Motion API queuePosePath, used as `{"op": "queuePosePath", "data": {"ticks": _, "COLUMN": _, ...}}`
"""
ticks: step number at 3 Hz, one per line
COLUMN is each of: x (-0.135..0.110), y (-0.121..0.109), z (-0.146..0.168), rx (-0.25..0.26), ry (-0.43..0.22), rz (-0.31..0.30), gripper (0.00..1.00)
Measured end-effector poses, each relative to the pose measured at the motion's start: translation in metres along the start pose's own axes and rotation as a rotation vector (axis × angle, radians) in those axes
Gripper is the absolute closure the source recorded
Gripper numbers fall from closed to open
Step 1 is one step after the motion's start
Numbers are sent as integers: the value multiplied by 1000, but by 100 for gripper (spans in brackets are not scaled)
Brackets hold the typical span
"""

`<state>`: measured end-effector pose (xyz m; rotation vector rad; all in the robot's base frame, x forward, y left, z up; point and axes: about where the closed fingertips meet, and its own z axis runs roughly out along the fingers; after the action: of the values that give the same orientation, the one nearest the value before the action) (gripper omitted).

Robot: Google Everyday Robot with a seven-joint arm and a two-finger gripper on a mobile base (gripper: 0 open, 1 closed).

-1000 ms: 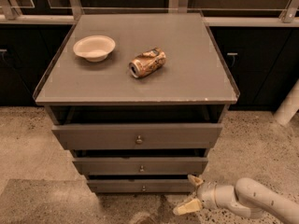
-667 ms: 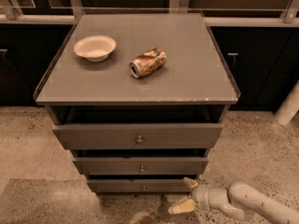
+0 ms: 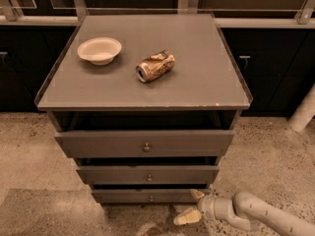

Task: Open bottom drawer

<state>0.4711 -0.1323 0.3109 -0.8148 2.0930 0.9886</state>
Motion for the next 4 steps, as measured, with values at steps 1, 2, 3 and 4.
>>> {"op": "queuePosePath", "data": {"ticks": 1, "x": 9, "y": -2, "z": 0, "rx": 46, "ry": 3, "rz": 14, "gripper": 0}}
{"op": "queuePosePath", "data": {"ticks": 2, "x": 19, "y": -22, "z": 16, "rx": 92, "ry": -37, "rz": 34, "gripper": 0}}
{"op": "queuePosePath", "data": {"ticks": 3, "x": 11, "y": -78, "z": 46, "rx": 128, "ry": -136, "rz": 37, "gripper": 0}}
{"op": "queuePosePath", "data": {"ticks": 4, "x": 8, "y": -90, "z": 45, "rx": 142, "ry": -146, "rz": 34, "gripper": 0}}
